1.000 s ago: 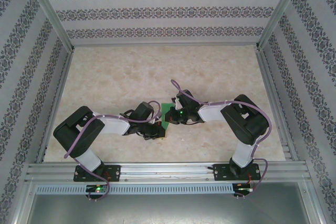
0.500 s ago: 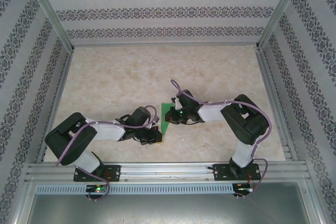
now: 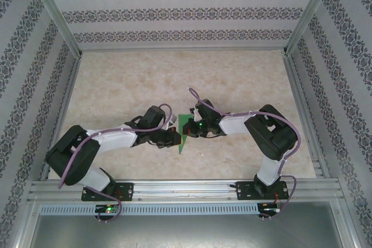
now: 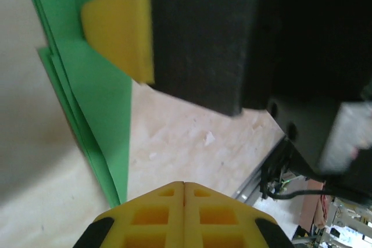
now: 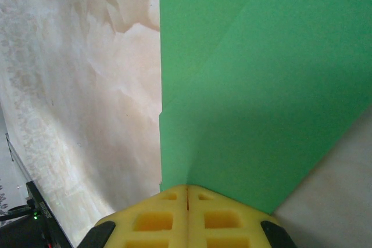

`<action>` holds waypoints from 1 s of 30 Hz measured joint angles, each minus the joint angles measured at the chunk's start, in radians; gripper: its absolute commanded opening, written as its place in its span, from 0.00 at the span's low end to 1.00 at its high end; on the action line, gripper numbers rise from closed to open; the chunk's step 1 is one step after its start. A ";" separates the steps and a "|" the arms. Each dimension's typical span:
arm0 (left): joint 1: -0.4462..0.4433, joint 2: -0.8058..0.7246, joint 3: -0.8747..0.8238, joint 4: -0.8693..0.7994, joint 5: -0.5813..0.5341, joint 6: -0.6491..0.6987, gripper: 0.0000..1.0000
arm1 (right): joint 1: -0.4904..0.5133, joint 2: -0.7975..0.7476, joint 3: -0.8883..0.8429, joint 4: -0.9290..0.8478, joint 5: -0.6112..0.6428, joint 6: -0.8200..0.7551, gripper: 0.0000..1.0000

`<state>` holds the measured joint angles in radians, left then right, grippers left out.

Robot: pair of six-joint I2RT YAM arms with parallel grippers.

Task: Fold a paper plane with a square sheet of paper (fold left side to right side)
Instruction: Fold the wing for the fifth time at the center of the table.

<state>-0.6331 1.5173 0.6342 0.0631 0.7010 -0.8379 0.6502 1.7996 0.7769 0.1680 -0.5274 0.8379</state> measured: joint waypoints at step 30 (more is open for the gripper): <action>0.000 0.143 -0.017 0.072 0.002 0.049 0.00 | -0.072 0.014 0.106 -0.089 -0.001 -0.038 0.00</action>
<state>-0.6327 1.6604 0.6174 0.1349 0.7029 -0.7887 0.5777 1.8137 0.8825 0.0788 -0.5285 0.7998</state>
